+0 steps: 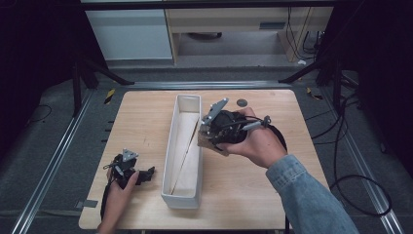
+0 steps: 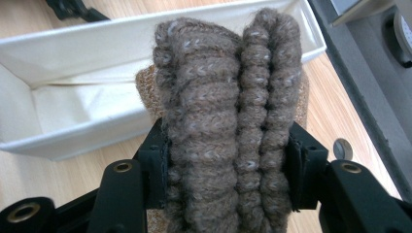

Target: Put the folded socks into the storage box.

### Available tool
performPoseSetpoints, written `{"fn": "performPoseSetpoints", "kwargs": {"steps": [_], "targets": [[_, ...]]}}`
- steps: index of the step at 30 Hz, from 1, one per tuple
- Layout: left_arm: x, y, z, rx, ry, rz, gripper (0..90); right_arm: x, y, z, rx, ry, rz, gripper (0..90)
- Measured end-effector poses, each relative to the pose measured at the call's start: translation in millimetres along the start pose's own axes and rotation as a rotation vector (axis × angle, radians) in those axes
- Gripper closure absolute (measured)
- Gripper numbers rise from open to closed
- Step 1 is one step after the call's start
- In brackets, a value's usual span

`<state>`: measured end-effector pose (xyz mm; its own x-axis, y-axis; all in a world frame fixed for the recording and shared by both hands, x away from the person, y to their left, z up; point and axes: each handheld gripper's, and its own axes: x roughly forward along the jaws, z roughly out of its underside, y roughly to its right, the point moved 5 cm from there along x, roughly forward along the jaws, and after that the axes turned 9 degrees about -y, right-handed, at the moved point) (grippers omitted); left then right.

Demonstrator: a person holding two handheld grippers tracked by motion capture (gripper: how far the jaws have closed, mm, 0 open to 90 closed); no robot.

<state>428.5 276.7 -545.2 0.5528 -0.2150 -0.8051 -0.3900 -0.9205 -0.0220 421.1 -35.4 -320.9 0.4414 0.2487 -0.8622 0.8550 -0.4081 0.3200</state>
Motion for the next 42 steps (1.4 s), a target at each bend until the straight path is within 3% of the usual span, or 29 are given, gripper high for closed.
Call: {"fn": "performPoseSetpoints", "kwargs": {"steps": [10, 21, 42], "targets": [[0.0, 0.0, 0.0, 0.0, 0.0, 0.0, 0.0, -7.8, -11.1, -23.7, -0.045, 0.027, -0.003, 47.2], [0.0, 0.0, 0.0, 0.0, 0.0, 0.0, 0.0, -0.9, -30.1, -45.6, -0.088, 0.04, -0.037, 47.2], [0.0, 0.0, 0.0, 0.0, 0.0, 0.0, 0.0, 14.7, -57.2, -57.4, -0.135, 0.037, -0.093, 47.2]]}}
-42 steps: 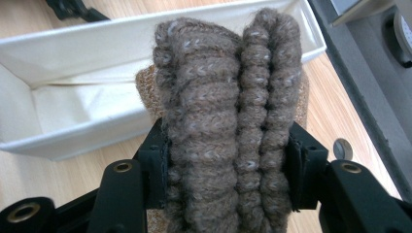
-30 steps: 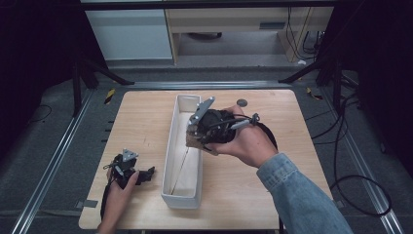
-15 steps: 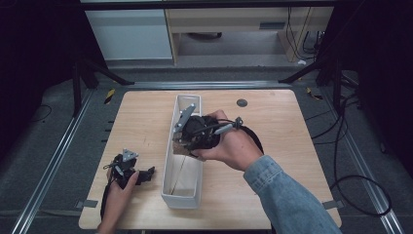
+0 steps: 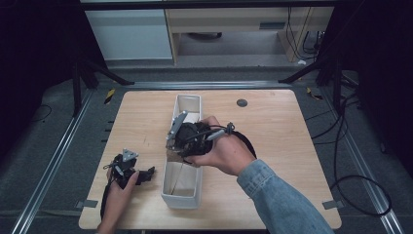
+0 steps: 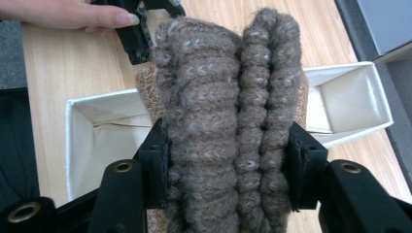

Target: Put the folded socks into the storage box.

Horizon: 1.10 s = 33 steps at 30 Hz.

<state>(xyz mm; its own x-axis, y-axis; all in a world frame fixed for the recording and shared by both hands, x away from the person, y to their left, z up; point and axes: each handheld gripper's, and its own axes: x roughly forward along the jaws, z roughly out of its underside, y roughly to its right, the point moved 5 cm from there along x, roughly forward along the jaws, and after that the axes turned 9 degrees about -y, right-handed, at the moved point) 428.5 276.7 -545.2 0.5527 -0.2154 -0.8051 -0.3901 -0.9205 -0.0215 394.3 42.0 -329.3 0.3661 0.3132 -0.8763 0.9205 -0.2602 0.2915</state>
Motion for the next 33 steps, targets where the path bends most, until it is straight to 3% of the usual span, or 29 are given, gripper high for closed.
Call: {"fn": "performPoseSetpoints", "kwargs": {"steps": [18, 25, 33], "targets": [[0.3, 0.3, -0.2, -0.004, 0.004, 0.0, 0.0, 6.8, -14.4, 1.7, -0.024, -0.015, -0.031, 47.3], [0.1, 0.0, -0.1, -0.001, 0.001, 0.001, 0.0, 22.3, -26.2, 4.1, -0.024, -0.028, -0.072, 48.1], [0.1, -0.1, -0.3, -0.002, 0.001, -0.001, 0.0, 31.9, -35.6, 6.3, -0.037, -0.05, -0.088, 49.1]]}}
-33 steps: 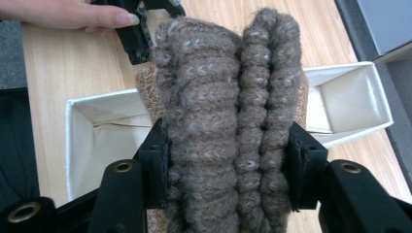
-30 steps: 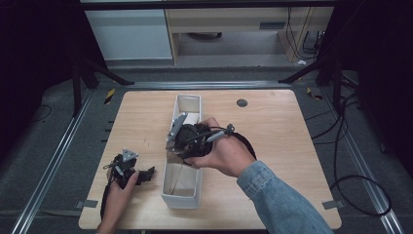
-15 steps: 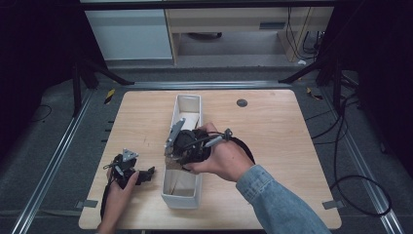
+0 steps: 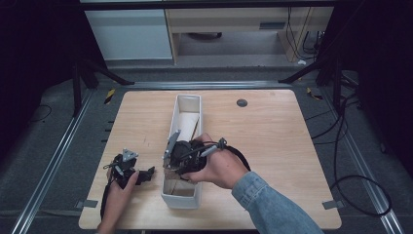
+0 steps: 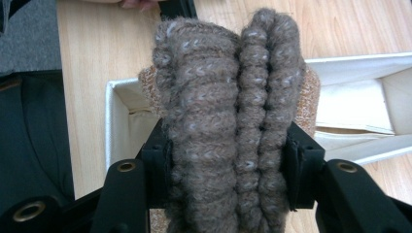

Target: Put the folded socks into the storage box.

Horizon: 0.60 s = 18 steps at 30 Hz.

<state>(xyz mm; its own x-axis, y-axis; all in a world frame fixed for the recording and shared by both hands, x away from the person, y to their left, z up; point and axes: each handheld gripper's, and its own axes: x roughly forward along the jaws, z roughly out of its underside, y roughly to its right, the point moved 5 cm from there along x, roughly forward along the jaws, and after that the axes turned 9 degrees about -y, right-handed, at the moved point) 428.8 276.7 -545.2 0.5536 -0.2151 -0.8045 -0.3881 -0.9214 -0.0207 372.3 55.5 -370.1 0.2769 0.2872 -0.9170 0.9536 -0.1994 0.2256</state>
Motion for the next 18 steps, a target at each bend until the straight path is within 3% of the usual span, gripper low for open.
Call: {"fn": "performPoseSetpoints", "kwargs": {"steps": [18], "targets": [[0.0, -0.2, 0.0, 0.002, 0.0, 0.001, 0.0, 31.7, -13.4, 1.0, -0.015, -0.048, -0.035, 50.4]]}}
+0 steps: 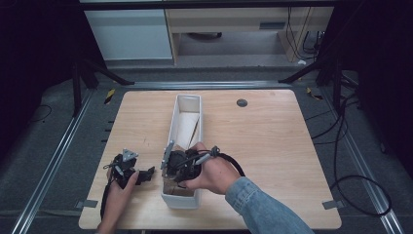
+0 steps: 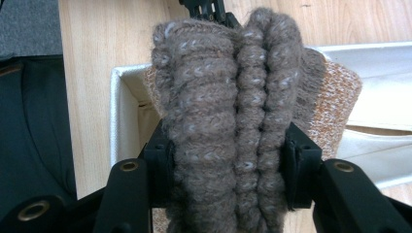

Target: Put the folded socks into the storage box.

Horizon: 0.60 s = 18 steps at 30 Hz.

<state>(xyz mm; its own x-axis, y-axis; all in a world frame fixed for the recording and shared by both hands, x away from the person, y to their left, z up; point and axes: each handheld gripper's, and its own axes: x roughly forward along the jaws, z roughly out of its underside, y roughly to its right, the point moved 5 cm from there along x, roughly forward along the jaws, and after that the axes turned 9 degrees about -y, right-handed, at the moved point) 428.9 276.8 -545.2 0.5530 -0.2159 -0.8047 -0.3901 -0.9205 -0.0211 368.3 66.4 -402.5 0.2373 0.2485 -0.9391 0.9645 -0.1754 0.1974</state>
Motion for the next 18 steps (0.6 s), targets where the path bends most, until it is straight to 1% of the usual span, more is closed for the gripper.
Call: {"fn": "performPoseSetpoints", "kwargs": {"steps": [9, 18], "targets": [[0.0, 0.0, 0.0, 0.0, 0.0, 0.0, 0.0, 1.0, 0.2, -0.4, 0.002, -0.002, -0.006, 50.5], [0.1, -0.1, -0.1, 0.0, 0.0, 0.0, 0.0, -5.5, 0.8, -1.4, 0.002, -0.006, 0.004, 50.4]]}}
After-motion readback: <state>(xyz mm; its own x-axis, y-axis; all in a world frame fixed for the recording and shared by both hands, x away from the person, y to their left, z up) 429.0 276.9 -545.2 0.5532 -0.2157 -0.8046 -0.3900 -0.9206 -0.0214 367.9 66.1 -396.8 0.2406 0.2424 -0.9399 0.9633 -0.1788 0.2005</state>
